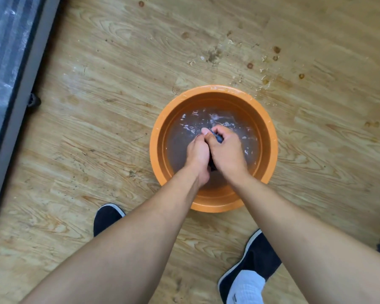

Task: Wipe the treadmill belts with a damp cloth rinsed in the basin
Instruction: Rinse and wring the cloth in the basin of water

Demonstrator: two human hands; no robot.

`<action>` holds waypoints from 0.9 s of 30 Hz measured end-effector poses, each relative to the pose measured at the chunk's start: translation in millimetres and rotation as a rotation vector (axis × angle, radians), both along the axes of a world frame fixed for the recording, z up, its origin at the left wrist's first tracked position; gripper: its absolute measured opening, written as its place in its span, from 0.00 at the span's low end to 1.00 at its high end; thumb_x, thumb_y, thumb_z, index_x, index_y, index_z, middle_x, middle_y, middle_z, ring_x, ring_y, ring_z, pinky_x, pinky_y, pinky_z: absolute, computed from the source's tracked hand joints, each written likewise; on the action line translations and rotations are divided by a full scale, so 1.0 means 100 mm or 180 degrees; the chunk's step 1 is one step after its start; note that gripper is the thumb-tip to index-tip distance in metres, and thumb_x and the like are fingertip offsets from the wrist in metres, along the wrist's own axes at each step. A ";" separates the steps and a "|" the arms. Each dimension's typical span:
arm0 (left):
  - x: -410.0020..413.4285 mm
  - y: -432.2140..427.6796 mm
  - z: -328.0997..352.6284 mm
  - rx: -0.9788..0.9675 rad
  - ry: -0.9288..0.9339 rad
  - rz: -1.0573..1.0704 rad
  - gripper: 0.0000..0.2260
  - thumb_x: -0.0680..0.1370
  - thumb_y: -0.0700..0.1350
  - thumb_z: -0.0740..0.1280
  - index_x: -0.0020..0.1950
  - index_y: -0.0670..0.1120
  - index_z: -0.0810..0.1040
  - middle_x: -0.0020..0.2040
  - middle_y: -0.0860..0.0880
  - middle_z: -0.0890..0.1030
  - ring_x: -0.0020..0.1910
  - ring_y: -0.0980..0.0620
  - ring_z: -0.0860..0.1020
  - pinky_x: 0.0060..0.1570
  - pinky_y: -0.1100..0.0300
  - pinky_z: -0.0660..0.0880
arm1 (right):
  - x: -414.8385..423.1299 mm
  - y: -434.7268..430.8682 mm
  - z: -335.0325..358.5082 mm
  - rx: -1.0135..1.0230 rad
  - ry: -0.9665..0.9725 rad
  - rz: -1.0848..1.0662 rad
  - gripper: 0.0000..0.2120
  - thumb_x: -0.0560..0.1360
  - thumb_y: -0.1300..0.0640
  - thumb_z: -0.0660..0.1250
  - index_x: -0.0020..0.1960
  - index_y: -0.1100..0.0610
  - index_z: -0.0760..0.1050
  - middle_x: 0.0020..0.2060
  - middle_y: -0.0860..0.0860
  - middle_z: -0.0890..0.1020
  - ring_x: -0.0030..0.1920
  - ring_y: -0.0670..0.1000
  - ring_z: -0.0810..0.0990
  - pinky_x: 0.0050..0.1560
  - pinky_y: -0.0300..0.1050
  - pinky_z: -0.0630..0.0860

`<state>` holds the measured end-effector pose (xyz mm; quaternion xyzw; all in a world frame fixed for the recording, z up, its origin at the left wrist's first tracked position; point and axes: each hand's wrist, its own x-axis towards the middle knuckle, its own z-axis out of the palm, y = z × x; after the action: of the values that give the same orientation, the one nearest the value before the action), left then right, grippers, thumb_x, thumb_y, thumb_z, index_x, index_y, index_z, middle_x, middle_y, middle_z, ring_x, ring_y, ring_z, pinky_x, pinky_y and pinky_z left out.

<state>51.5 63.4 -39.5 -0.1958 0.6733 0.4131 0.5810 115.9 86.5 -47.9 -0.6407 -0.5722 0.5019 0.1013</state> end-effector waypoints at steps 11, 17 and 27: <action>-0.04 -0.11 0.22 0.0369 0.0913 -0.0446 0.12 0.75 0.56 0.72 0.46 0.48 0.78 0.42 0.48 0.81 0.42 0.47 0.78 0.48 0.50 0.76 | 0.34 0.25 -0.51 -0.0774 -0.0738 -0.0640 0.11 0.81 0.56 0.67 0.40 0.56 0.76 0.42 0.52 0.81 0.47 0.53 0.79 0.50 0.45 0.72; -0.15 -0.06 -0.02 -0.0125 0.1579 -0.0929 0.06 0.85 0.47 0.66 0.56 0.45 0.74 0.50 0.47 0.81 0.51 0.42 0.80 0.47 0.57 0.71 | 0.05 0.11 -0.19 -0.0759 -0.0350 -0.0802 0.18 0.84 0.45 0.62 0.49 0.59 0.82 0.44 0.55 0.84 0.46 0.57 0.80 0.50 0.48 0.72; -0.03 0.00 -0.30 -0.0137 0.0105 -0.0798 0.18 0.82 0.60 0.63 0.51 0.47 0.83 0.51 0.42 0.87 0.49 0.42 0.86 0.55 0.43 0.83 | -0.12 0.12 -0.22 -0.0772 -0.0210 -0.0636 0.18 0.84 0.51 0.65 0.37 0.55 0.75 0.33 0.50 0.81 0.38 0.53 0.78 0.39 0.46 0.70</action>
<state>48.6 63.9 -69.2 -0.1157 0.7107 0.3259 0.6127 103.9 99.0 -69.4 -0.7180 -0.4438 0.5334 0.0537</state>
